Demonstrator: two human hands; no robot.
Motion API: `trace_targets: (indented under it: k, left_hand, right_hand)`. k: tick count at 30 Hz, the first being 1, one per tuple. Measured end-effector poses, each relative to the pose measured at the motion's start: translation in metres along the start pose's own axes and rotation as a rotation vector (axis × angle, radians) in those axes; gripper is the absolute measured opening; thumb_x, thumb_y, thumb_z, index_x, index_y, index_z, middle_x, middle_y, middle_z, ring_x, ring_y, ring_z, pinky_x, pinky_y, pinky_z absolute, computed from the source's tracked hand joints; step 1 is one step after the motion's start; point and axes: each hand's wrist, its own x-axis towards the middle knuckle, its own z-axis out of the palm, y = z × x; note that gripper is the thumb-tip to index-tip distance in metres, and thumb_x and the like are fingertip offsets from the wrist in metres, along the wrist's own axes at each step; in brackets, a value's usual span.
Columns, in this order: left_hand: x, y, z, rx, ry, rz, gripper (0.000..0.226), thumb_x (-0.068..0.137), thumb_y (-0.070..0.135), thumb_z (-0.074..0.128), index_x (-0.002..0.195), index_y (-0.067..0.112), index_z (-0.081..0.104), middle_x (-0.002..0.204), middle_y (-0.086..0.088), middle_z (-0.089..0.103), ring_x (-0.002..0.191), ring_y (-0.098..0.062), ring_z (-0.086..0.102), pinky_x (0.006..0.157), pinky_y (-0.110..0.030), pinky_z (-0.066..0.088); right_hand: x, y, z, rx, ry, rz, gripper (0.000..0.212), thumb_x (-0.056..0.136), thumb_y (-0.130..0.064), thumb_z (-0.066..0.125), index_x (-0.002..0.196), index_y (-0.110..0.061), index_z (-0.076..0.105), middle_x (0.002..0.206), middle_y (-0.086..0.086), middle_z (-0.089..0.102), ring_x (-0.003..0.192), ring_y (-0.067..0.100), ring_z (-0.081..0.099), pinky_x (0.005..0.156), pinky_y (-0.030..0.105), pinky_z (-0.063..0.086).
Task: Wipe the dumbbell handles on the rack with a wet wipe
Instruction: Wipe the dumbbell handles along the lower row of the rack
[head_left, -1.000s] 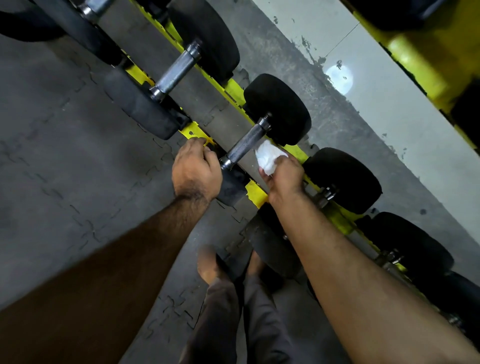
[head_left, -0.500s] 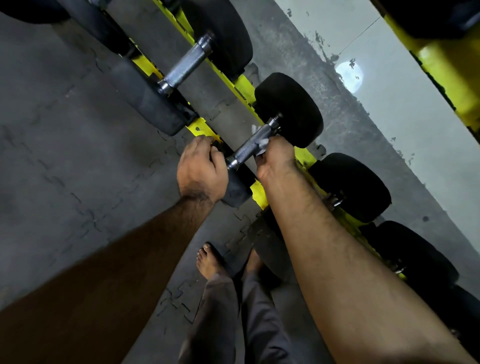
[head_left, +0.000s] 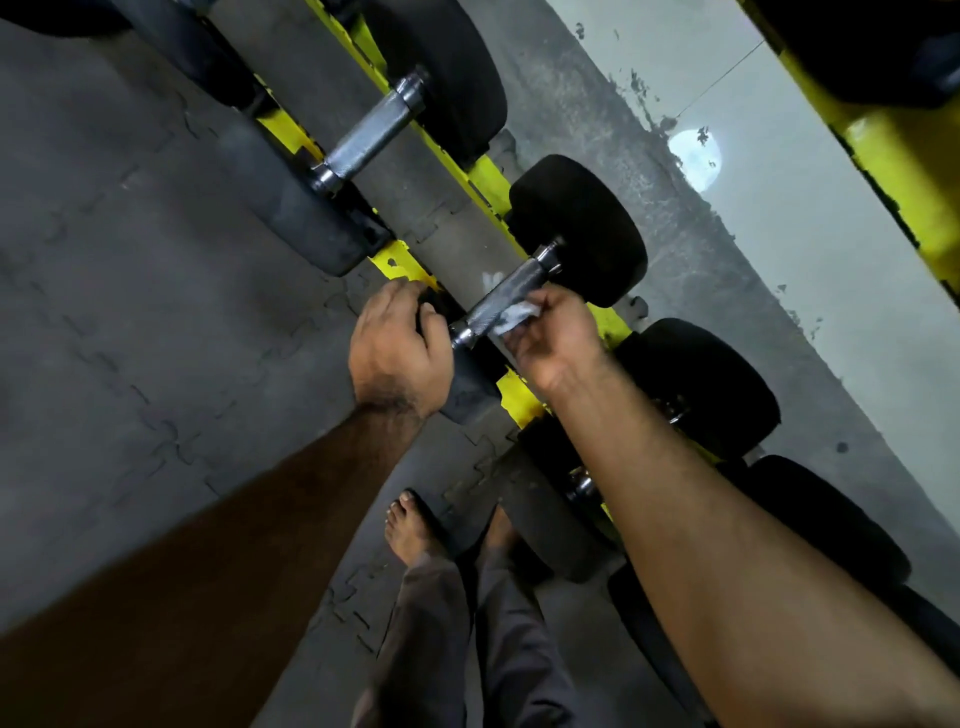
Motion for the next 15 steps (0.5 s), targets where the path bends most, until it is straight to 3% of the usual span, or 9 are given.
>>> trace_targets:
  k: [2,4,6,10,13,15]
  left_hand:
    - [-0.001,0.0,0.001,0.004,0.009,-0.013,0.048,0.089,0.028,0.038,0.113,-0.002,0.066,0.117,-0.016,0.066,0.11,-0.033,0.06,0.097,-0.042,0.047]
    - [-0.001,0.001,0.0,0.005,0.012,-0.026,0.047,0.089,0.029,0.038,0.114,0.0,0.067,0.119,-0.015,0.066,0.113,-0.032,0.059,0.099,-0.041,0.046]
    - [-0.003,0.0,0.001,0.005,0.014,-0.031,0.048,0.089,0.029,0.038,0.114,0.001,0.067,0.119,-0.014,0.066,0.113,-0.031,0.059,0.099,-0.042,0.046]
    - [-0.002,-0.001,0.001,0.003,0.004,-0.028,0.048,0.09,0.03,0.037,0.115,0.0,0.067,0.118,-0.015,0.066,0.112,-0.032,0.06,0.098,-0.044,0.047]
    - [-0.002,0.0,0.002,0.007,-0.001,-0.029,0.049,0.09,0.03,0.037,0.116,0.001,0.066,0.12,-0.015,0.066,0.113,-0.032,0.059,0.098,-0.045,0.047]
    - [-0.003,0.0,0.001,0.001,0.006,-0.022,0.049,0.09,0.03,0.037,0.116,0.001,0.066,0.12,-0.016,0.066,0.114,-0.032,0.059,0.099,-0.045,0.047]
  right_hand:
    - [0.002,0.003,0.003,-0.02,0.007,-0.01,0.031,0.09,-0.002,0.035,0.094,-0.003,0.066,0.084,0.005,0.074,0.074,0.012,0.069,0.066,0.018,0.053]
    - [-0.002,0.022,-0.004,-0.291,-0.019,0.045,0.031,0.088,-0.006,0.041,0.104,0.0,0.067,0.081,0.005,0.07,0.071,0.013,0.064,0.061,0.02,0.053]
    - [0.001,0.019,-0.009,-0.466,-0.029,0.116,0.033,0.085,-0.012,0.045,0.108,-0.002,0.067,0.077,0.006,0.065,0.07,0.015,0.058,0.066,0.024,0.052]
    - [0.02,-0.008,-0.003,-0.206,-0.02,0.044,0.022,0.086,-0.015,0.046,0.089,-0.007,0.066,0.091,0.012,0.067,0.084,0.023,0.064,0.068,0.03,0.051]
    - [0.02,0.017,-0.008,-0.28,-0.099,0.037,0.018,0.08,-0.018,0.054,0.095,-0.01,0.062,0.09,0.007,0.059,0.071,0.016,0.058,0.056,0.023,0.05]
    - [0.019,0.021,-0.012,-0.317,-0.144,0.081,0.023,0.079,-0.019,0.057,0.098,-0.009,0.063,0.093,0.009,0.064,0.076,0.018,0.061,0.061,0.025,0.051]
